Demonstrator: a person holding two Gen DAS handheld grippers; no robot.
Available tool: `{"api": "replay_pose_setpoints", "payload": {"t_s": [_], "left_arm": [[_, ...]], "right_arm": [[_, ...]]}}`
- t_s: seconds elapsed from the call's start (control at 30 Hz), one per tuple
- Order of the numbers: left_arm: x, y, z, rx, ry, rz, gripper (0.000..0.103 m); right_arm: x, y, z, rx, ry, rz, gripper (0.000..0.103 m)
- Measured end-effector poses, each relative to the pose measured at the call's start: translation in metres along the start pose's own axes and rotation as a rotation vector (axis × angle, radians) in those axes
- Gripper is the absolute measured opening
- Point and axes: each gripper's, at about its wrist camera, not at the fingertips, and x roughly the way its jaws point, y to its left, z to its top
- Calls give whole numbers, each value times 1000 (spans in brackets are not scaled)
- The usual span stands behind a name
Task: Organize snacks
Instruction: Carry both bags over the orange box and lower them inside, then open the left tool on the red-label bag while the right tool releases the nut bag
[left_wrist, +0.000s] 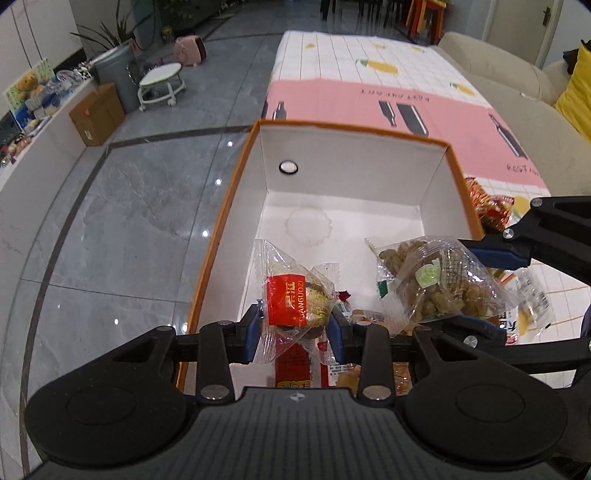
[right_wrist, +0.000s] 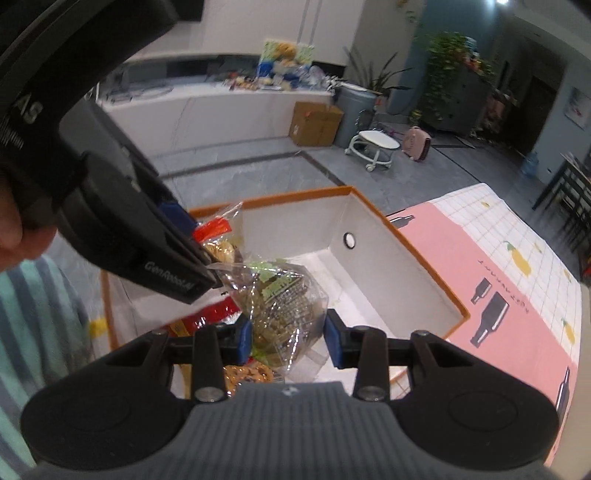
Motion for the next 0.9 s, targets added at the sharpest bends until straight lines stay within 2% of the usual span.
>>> {"api": "replay_pose_setpoints", "payload": {"t_s": [0.27, 0.5, 0.7, 0.9], "left_arm": [[27, 4, -1, 23, 59, 9, 41], [42, -2, 0, 83, 92, 71, 42], [48, -15, 0, 162, 86, 126, 42], [50, -18, -1, 194, 85, 146, 46]], "right_arm": [[40, -3, 0, -73, 74, 1, 37], [65, 1, -9, -144, 173, -24, 37], [70, 5, -20, -167, 221, -38, 38], [69, 7, -26, -172, 238, -47, 39]]}}
